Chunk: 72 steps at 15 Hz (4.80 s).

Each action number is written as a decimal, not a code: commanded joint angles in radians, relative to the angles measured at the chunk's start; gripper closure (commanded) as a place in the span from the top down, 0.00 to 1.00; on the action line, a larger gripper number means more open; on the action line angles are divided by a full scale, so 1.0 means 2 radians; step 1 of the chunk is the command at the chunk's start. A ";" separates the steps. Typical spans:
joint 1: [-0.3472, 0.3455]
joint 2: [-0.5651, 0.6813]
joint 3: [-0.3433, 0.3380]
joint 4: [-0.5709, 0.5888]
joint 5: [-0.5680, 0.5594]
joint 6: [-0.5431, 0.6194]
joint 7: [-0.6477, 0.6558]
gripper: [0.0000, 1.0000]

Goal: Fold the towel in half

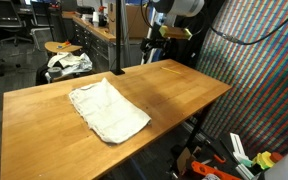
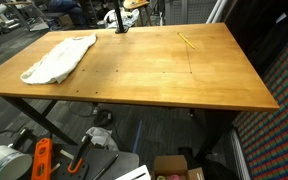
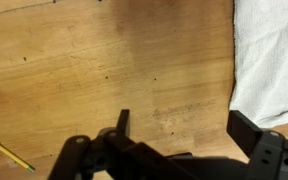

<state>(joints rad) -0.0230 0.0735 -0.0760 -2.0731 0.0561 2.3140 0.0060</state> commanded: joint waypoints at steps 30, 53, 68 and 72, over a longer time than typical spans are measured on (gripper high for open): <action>0.120 0.059 0.129 0.009 0.081 0.071 0.225 1.00; 0.164 0.310 0.048 0.349 -0.063 -0.129 0.325 1.00; 0.150 0.437 0.030 0.479 -0.006 -0.029 0.406 1.00; 0.150 0.438 0.017 0.464 -0.018 -0.013 0.398 1.00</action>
<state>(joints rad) 0.2668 0.9372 -0.0156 -1.1660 0.0429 2.2734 0.7957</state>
